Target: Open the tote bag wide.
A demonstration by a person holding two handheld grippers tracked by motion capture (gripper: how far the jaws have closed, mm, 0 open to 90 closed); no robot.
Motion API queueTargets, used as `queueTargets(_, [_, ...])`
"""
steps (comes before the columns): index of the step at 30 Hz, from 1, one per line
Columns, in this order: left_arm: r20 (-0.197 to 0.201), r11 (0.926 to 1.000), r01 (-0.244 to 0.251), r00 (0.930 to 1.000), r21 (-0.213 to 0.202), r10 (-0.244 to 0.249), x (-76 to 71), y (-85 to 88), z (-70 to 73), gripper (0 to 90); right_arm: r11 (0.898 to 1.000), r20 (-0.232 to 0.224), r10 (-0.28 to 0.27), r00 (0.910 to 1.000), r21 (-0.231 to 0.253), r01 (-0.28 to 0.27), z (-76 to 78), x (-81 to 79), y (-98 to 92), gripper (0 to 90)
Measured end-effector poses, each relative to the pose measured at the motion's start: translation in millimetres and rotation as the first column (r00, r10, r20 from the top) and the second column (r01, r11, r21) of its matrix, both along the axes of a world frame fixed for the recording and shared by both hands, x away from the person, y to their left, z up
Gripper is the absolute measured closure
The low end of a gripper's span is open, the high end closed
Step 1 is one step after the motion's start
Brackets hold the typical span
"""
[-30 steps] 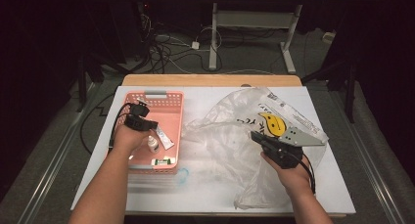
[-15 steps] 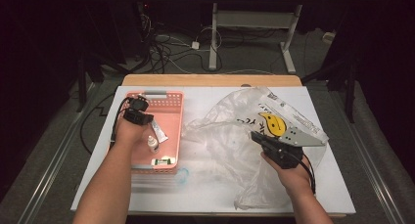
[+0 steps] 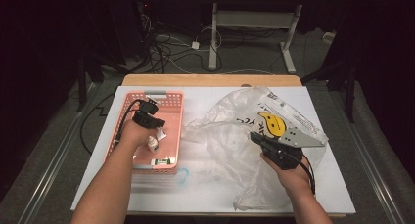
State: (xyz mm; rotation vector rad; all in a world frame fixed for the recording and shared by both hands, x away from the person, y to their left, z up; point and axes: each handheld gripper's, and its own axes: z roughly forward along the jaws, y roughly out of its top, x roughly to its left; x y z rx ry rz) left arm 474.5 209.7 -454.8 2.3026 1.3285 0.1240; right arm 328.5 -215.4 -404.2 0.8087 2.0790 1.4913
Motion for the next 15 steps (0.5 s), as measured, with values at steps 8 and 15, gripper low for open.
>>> queueTargets(8, [-0.039,0.9988,-0.017,0.9991,0.047,0.019,-2.5,9.4,1.8,87.9,1.0,-0.003,-0.001,1.0,0.009,0.001,0.2,1.1,-2.2,90.0])
queueTargets(15, [-0.03,0.9912,-0.07,0.9968,0.112,0.074,-14.0,21.7,5.4,87.9,1.0,-0.002,0.0,1.0,0.009,0.0,1.2,-0.1,-2.9,90.0])
